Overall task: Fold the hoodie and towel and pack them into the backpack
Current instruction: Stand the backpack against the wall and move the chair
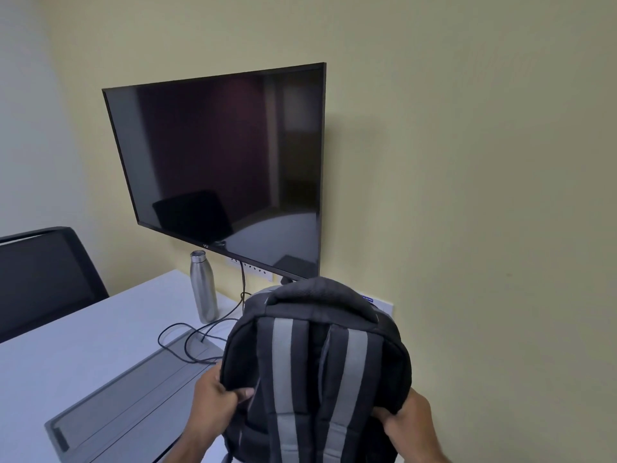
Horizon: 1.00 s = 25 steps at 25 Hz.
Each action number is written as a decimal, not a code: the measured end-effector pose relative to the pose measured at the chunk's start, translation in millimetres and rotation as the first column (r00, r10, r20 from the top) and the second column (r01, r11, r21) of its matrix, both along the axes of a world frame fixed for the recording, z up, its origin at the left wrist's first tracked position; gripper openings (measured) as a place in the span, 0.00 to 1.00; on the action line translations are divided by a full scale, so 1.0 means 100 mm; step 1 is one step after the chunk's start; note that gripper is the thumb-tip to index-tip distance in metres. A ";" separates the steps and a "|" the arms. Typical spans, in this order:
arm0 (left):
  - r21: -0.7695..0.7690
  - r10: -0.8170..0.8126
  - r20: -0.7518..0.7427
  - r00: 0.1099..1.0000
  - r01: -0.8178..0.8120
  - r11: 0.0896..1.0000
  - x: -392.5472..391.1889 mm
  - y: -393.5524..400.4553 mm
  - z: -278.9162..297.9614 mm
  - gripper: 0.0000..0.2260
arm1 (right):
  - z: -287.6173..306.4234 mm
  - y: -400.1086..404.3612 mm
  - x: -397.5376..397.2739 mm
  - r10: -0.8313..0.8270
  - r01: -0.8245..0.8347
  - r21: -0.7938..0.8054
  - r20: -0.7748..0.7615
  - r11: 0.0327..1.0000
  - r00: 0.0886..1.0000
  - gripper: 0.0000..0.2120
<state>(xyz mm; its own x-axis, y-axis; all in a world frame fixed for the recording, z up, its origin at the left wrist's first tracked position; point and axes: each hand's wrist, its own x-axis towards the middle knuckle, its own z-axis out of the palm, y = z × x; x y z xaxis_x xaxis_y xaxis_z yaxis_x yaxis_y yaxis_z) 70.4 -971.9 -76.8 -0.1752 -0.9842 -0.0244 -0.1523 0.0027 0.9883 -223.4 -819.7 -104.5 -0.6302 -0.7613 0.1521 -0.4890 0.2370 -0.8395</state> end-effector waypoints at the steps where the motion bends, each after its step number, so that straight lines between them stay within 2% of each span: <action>1: -0.014 0.000 -0.002 1.000 0.000 1.000 -0.09 -0.04 0.05 0.18 | -0.01 -0.03 -0.08 -0.006 0.006 -0.007 -0.005 1.000 1.000 0.22; 13: -0.077 -0.184 0.177 0.967 0.200 0.977 -1.53 -0.81 0.38 0.18 | 0.05 -0.25 -1.19 -0.164 0.153 -0.111 -0.094 0.982 0.982 0.24; 17: -0.064 -0.209 0.217 0.953 0.228 0.972 -1.88 -1.06 0.33 0.19 | -0.01 -0.37 -1.41 -0.225 0.213 -0.092 -0.147 0.973 0.963 0.20; 21: -0.031 -0.244 0.250 0.937 0.259 0.965 -2.02 -1.25 0.22 0.19 | -0.05 -0.49 -1.48 -0.227 0.217 -0.071 -0.188 0.974 0.956 0.24; 25: -0.065 -0.251 0.321 0.913 0.285 0.956 -2.06 -1.38 0.15 0.21 | -0.10 -0.53 -1.55 -0.232 0.227 -0.046 -0.179 0.973 0.956 0.28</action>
